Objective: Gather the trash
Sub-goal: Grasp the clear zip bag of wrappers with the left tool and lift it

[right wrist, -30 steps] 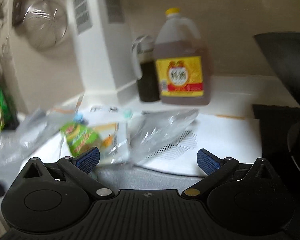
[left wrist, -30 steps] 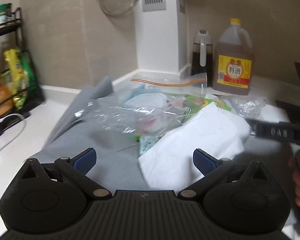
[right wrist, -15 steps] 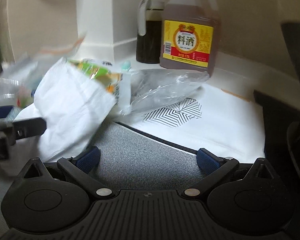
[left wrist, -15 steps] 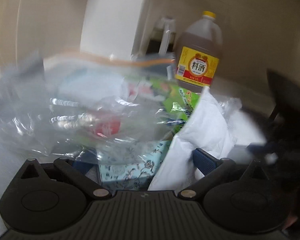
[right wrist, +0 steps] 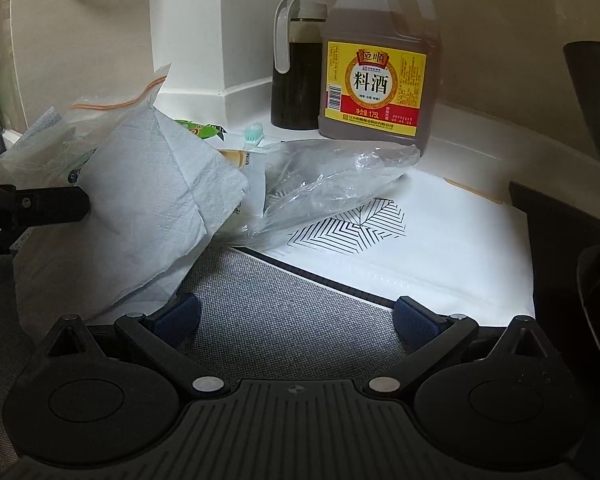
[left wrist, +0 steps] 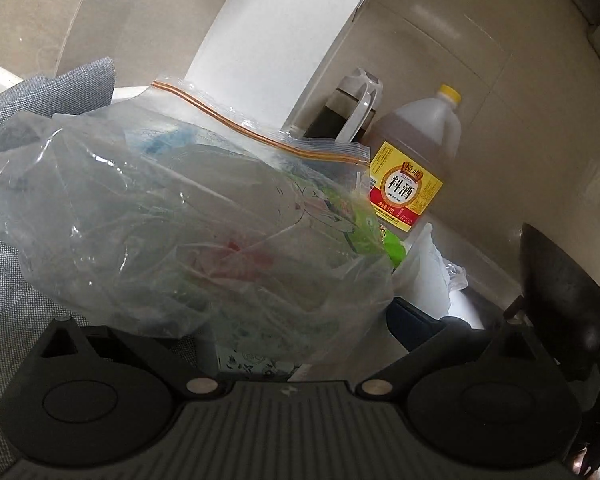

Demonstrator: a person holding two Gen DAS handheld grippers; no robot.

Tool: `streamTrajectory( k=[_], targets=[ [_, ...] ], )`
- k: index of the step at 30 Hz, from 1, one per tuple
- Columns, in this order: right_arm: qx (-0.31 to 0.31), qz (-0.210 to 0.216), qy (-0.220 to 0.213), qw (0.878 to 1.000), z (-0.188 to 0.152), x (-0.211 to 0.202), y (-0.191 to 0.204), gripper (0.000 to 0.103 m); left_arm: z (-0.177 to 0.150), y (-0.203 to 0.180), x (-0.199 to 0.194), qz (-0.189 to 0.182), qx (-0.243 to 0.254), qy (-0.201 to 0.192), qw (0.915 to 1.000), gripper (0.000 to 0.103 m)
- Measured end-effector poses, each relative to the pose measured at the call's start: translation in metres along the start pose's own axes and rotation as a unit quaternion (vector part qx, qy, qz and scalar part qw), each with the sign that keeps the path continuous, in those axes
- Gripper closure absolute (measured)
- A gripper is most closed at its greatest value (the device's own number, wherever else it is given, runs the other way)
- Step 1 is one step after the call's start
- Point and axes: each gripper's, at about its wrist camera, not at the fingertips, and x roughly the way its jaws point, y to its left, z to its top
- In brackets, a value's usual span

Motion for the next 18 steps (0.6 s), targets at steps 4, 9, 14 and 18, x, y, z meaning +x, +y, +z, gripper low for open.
streamTrajectory(
  k=[4, 9, 14, 18],
  targets=[
    [0.006, 0.005, -0.002, 1.0, 0.0, -0.001, -0.002, 0.0, 0.001, -0.002, 0.005, 0.005, 0.008, 0.001, 1.0, 0.0],
    [0.012, 0.009, -0.003, 1.0, 0.001, -0.002, -0.003, 0.0, 0.0, -0.006, 0.009, 0.017, 0.023, 0.005, 0.9996, 0.0],
    [0.022, 0.017, -0.005, 1.0, 0.003, -0.002, -0.007, 0.0, -0.001, -0.011, 0.013, 0.033, 0.048, 0.014, 0.9982, 0.0],
    [0.025, 0.018, -0.004, 1.0, 0.004, 0.0, -0.008, 0.0, -0.001, -0.015, 0.017, 0.043, 0.066, 0.021, 0.9966, 0.0]
  ],
)
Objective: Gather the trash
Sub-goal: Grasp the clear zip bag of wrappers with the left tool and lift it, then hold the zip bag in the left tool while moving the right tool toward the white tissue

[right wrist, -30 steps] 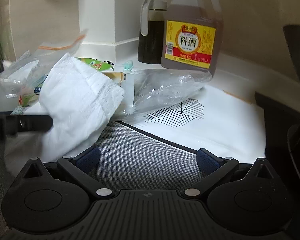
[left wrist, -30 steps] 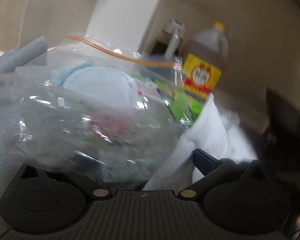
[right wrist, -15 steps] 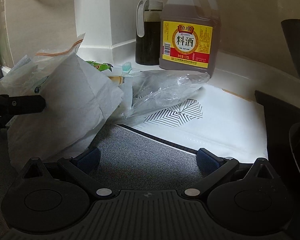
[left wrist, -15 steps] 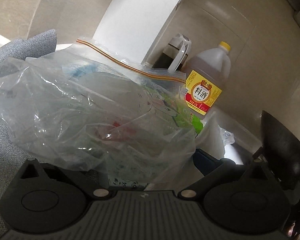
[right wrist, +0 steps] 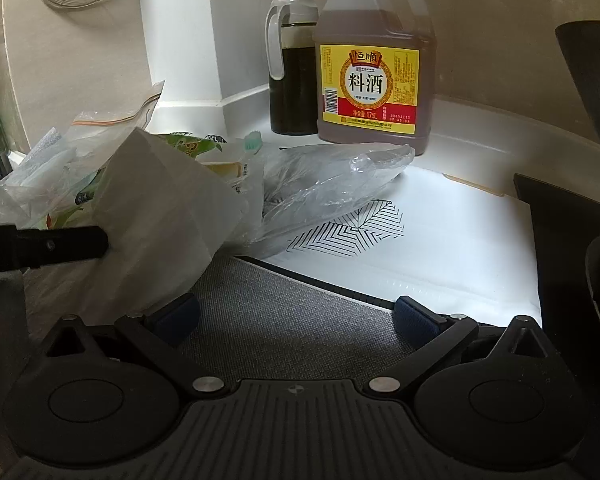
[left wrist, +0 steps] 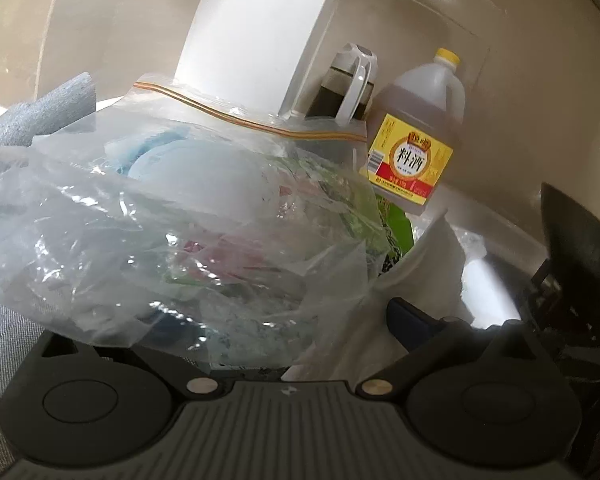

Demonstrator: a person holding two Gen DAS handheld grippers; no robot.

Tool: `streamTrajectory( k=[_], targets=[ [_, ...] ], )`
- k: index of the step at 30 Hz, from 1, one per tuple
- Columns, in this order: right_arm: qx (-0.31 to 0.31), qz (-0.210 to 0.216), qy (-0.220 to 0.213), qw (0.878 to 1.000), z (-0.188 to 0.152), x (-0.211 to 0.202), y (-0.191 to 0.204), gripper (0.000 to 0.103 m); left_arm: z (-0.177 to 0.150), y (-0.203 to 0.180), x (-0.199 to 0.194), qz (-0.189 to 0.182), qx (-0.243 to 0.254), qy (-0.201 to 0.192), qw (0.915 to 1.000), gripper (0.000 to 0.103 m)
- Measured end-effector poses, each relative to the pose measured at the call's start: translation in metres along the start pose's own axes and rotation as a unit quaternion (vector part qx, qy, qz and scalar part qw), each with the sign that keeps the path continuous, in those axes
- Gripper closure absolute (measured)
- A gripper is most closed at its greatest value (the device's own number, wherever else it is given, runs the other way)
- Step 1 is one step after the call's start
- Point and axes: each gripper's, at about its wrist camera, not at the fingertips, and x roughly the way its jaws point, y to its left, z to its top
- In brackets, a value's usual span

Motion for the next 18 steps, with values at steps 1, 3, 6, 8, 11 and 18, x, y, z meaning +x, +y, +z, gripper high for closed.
streamTrajectory(
  k=[1, 3, 6, 8, 11, 18],
  targets=[
    [0.0, 0.0, 0.0, 1.0, -0.0002, -0.0002, 0.0001, 0.0, -0.0002, -0.0002, 0.0006, 0.001, 0.002, 0.001, 1.0, 0.0],
    [0.003, 0.002, -0.002, 1.0, -0.0003, -0.0007, -0.0011, 0.0, -0.0005, 0.0004, 0.0015, 0.0, 0.002, 0.001, 1.0, 0.0],
    [0.009, 0.006, -0.005, 1.0, -0.0014, -0.0014, -0.0031, 0.0, -0.0006, -0.0007, 0.0029, 0.004, 0.008, 0.003, 1.0, 0.0],
    [0.008, 0.004, -0.005, 1.0, -0.0015, -0.0011, -0.0021, 0.0, -0.0001, -0.0024, 0.0038, 0.007, 0.011, 0.004, 0.9999, 0.0],
    [0.003, 0.0, -0.004, 1.0, -0.0019, -0.001, 0.0001, 0.0, 0.0007, -0.0051, 0.0057, 0.01, 0.018, 0.006, 0.9998, 0.0],
    [0.006, 0.002, -0.006, 1.0, -0.0025, -0.0014, -0.0006, 0.0, 0.0007, -0.0046, 0.0066, 0.009, 0.018, 0.007, 0.9998, 0.0]
  ],
)
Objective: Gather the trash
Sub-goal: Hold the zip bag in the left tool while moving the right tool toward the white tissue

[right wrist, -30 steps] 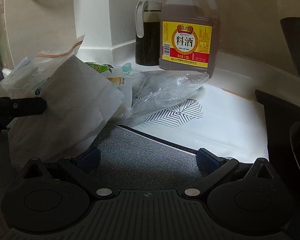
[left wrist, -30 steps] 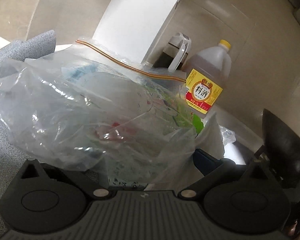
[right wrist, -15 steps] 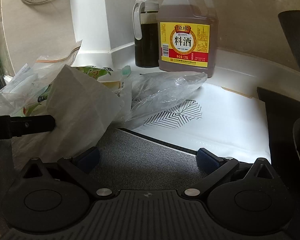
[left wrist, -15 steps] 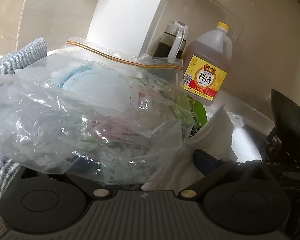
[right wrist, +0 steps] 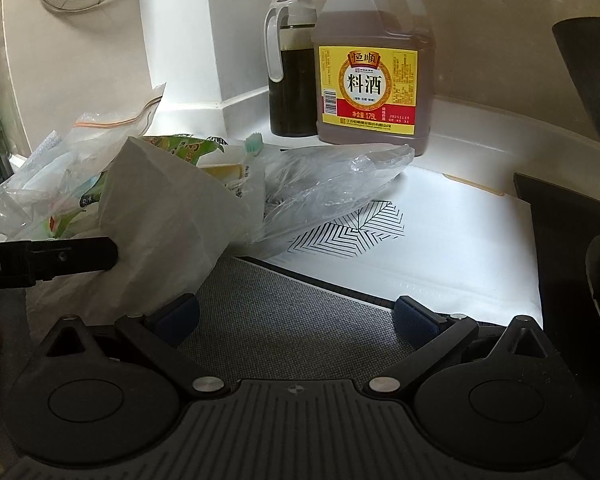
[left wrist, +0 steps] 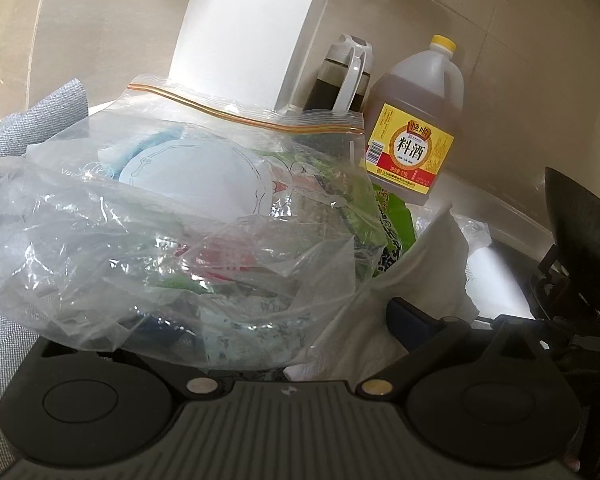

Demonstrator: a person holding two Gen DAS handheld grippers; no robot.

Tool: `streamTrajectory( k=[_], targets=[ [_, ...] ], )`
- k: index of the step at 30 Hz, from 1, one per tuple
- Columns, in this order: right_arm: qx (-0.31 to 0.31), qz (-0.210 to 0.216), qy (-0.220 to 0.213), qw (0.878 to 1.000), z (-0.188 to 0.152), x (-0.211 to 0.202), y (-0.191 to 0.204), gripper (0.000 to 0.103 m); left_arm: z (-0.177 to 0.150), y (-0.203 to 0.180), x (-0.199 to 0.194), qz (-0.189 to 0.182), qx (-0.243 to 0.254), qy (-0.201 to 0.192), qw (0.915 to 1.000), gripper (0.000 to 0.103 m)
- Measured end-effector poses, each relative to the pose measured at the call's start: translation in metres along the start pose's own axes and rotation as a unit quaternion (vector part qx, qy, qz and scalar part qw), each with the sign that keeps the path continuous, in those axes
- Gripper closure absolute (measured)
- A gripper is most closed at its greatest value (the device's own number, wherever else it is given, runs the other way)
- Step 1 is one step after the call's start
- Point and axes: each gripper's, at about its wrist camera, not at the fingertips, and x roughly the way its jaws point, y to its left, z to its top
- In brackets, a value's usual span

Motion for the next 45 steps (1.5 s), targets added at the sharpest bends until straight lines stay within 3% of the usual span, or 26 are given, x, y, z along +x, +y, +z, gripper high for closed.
streamTrajectory(
  k=[9, 15, 24, 36, 38, 41, 45],
  targets=[
    [0.024, 0.012, -0.005, 1.0, 0.001, -0.002, -0.008, 0.0, -0.001, -0.001, 0.0, 0.002, 0.005, 0.001, 1.0, 0.0],
    [-0.034, -0.032, 0.014, 0.999, 0.0, 0.006, 0.014, 0.0, -0.001, -0.001, 0.0, 0.002, 0.004, 0.001, 1.0, 0.0],
    [-0.029, -0.029, 0.016, 0.999, 0.0, 0.006, 0.011, 0.0, -0.001, 0.004, -0.003, -0.009, -0.011, -0.004, 0.9999, 0.0],
    [-0.026, -0.043, 0.017, 0.999, 0.002, 0.006, 0.015, 0.0, 0.001, -0.001, 0.004, 0.015, 0.001, -0.001, 0.9999, 0.0],
    [-0.02, -0.058, 0.028, 0.998, 0.005, 0.004, 0.018, 0.0, 0.007, 0.0, 0.002, 0.02, -0.006, 0.018, 0.9996, 0.0],
    [0.015, -0.081, 0.039, 0.996, 0.011, -0.005, 0.016, 0.0, 0.023, -0.002, -0.02, 0.004, -0.027, 0.033, 0.9991, 0.0],
    [0.069, -0.065, 0.019, 0.995, 0.018, -0.038, 0.011, 0.0, 0.038, -0.01, -0.071, 0.002, 0.016, 0.011, 0.9998, 0.0]
  ],
)
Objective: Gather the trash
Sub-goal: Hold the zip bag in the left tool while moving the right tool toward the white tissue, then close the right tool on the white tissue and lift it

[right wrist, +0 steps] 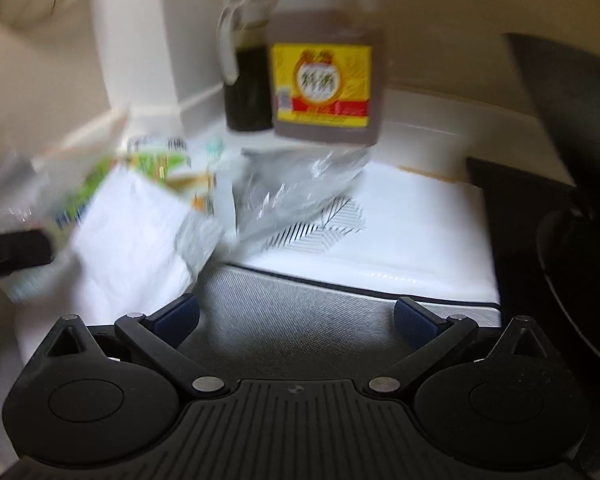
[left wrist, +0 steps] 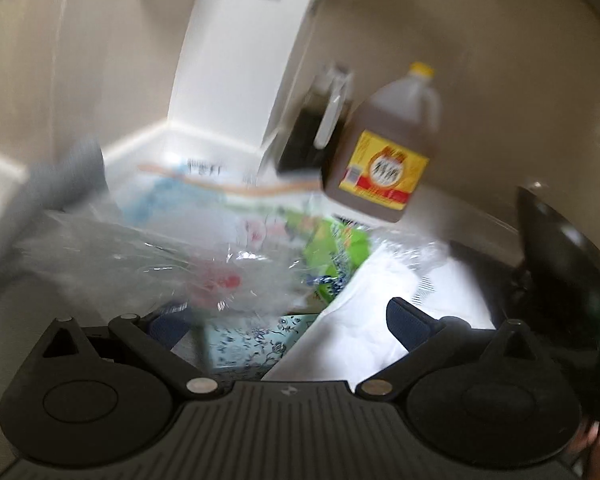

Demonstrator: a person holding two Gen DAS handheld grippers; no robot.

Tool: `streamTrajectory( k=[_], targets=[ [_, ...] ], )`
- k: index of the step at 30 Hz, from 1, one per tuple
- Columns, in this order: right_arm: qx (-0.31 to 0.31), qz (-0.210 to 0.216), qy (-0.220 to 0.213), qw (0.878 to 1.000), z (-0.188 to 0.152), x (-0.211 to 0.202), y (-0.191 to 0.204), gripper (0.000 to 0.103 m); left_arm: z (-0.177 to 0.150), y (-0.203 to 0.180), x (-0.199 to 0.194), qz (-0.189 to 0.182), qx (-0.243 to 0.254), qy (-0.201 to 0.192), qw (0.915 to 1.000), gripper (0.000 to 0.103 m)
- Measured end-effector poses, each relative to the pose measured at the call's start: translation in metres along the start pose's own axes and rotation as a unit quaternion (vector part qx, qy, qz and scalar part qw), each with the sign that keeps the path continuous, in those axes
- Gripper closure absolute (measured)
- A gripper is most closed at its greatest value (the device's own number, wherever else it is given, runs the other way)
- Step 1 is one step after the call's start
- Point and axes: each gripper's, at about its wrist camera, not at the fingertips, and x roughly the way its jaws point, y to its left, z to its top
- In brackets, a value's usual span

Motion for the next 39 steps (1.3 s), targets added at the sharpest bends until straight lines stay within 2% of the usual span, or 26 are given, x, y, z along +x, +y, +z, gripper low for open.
streamTrajectory(
  k=[3, 8, 13, 16, 18, 21, 24, 28, 31, 36, 39],
  targets=[
    [0.006, 0.015, -0.008, 1.0, -0.001, -0.023, 0.004, 0.0, 0.001, 0.007, -0.028, 0.017, 0.001, 0.008, 0.9998, 0.0],
    [-0.013, 0.07, -0.014, 0.997, -0.006, -0.044, 0.023, 0.0, 0.005, 0.036, -0.052, 0.061, -0.033, 0.017, 0.9974, 0.0],
    [-0.022, 0.102, -0.007, 0.995, -0.005, -0.039, 0.043, 0.0, 0.019, 0.053, -0.062, 0.065, -0.033, 0.001, 0.9974, 0.0],
    [-0.012, 0.108, 0.003, 0.994, -0.004, -0.029, 0.052, 0.0, 0.029, 0.056, -0.056, 0.051, -0.038, 0.006, 0.9979, 0.0],
    [-0.007, 0.112, 0.009, 0.994, -0.002, -0.021, 0.055, 0.0, 0.032, 0.052, -0.05, 0.045, -0.013, -0.002, 0.9989, 0.0],
    [0.003, 0.108, 0.019, 0.994, -0.001, -0.012, 0.057, 0.0, 0.03, 0.036, -0.042, 0.049, 0.066, -0.017, 0.9965, 0.0],
    [0.027, 0.107, 0.036, 0.993, 0.0, -0.004, 0.053, 0.0, 0.028, 0.026, -0.035, 0.029, 0.11, -0.003, 0.9935, 0.0],
    [0.056, 0.11, 0.049, 0.991, 0.001, 0.004, 0.047, 0.0, 0.027, 0.019, -0.02, 0.001, 0.141, 0.018, 0.9899, 0.0],
    [0.069, 0.115, 0.061, 0.989, 0.003, 0.012, 0.049, 0.0, 0.025, 0.015, -0.004, 0.006, 0.157, 0.034, 0.9871, 0.0],
    [0.072, 0.123, 0.068, 0.987, 0.004, 0.019, 0.056, 0.0, 0.026, 0.014, 0.013, 0.007, 0.155, 0.049, 0.9867, 0.0],
    [0.074, 0.123, 0.067, 0.987, 0.005, 0.019, 0.056, 0.0, 0.027, 0.014, 0.009, -0.01, 0.153, 0.05, 0.9869, 0.0]
  ],
)
